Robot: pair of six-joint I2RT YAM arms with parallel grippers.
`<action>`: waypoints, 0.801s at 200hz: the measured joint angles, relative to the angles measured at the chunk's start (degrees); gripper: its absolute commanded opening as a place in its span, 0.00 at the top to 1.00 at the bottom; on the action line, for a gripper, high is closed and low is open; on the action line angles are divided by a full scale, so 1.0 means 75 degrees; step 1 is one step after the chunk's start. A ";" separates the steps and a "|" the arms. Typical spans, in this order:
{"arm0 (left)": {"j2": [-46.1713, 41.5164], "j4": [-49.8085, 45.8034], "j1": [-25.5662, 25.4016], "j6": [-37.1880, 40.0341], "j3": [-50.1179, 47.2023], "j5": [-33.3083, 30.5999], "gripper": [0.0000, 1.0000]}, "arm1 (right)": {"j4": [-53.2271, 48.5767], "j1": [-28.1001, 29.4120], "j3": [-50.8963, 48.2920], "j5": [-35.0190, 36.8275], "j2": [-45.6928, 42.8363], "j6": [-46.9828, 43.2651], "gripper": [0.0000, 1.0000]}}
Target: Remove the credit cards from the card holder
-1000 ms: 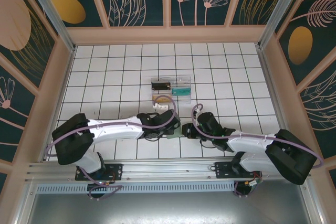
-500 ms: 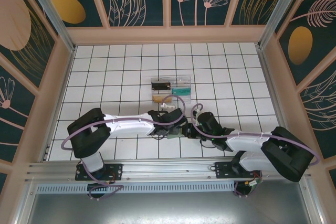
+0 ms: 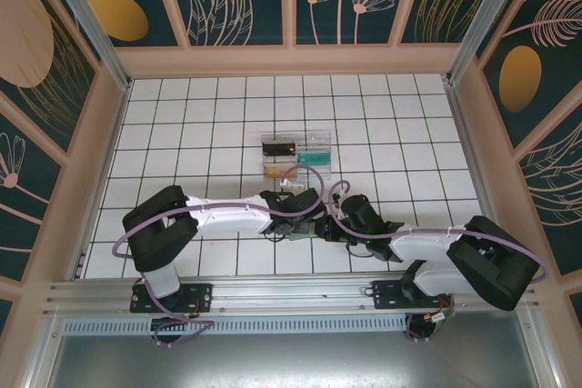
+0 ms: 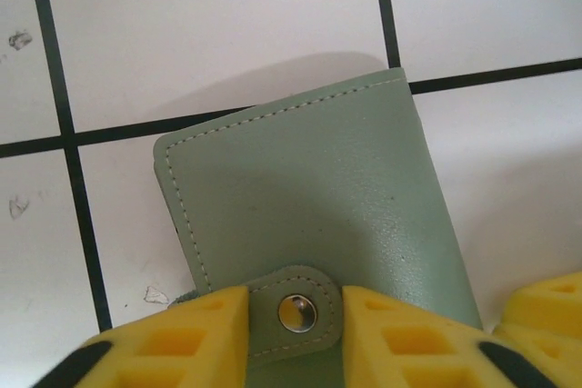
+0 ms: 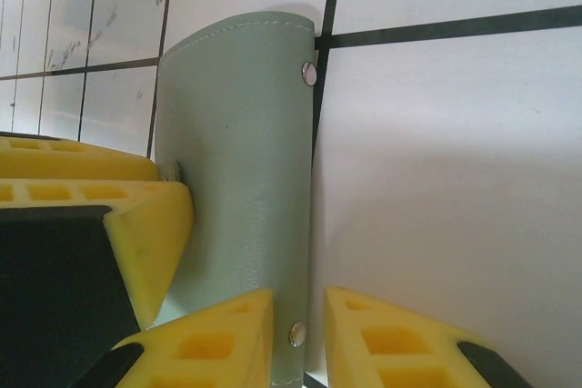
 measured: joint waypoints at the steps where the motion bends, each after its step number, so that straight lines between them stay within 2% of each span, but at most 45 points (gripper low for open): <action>1: 0.0000 0.0000 0.0000 0.0009 0.0000 0.0000 0.75 | 0.0000 0.0000 0.0000 0.0000 0.0000 0.0000 0.77; 26: -0.0032 -0.0012 0.0000 -0.0009 0.0003 -0.0035 0.88 | 0.0000 0.0000 0.0000 0.0000 0.0009 0.0000 0.77; 44: -0.0058 0.0023 0.0000 0.0026 0.0009 -0.0017 1.00 | 0.0026 0.0000 0.0000 0.0000 0.0073 0.0003 0.77; 76: -0.0178 0.0067 -0.0006 0.0047 -0.0079 -0.0015 1.00 | 0.0041 0.0000 0.0023 -0.0006 0.0099 0.0000 0.73; 96: -0.0329 0.0274 -0.0006 0.0050 -0.0280 -0.0015 1.00 | -0.0082 0.0003 0.0122 -0.0061 0.0082 -0.0015 0.60; 109: -0.0548 0.0530 -0.0006 0.0058 -0.0557 0.0012 1.00 | -0.0181 0.0003 0.0213 -0.0035 0.0006 -0.0020 0.57; 127: -0.0828 0.0705 -0.0006 0.0079 -0.0877 0.0038 1.00 | -0.0393 0.0000 0.0385 -0.0020 -0.0073 -0.0012 0.57; 143: -0.0921 0.0845 -0.0006 0.0111 -0.0985 0.0047 1.00 | -0.0592 0.0000 0.0600 -0.0009 -0.0073 -0.0020 0.65; 151: -0.0935 0.0938 -0.0006 0.0143 -0.1014 0.0047 1.00 | -0.0644 0.0000 0.0694 0.0000 -0.0070 -0.0047 0.65; 160: -0.0959 0.1064 -0.0006 0.0198 -0.1067 0.0047 1.00 | -0.0644 0.0000 0.0769 -0.0023 -0.0050 -0.0064 0.60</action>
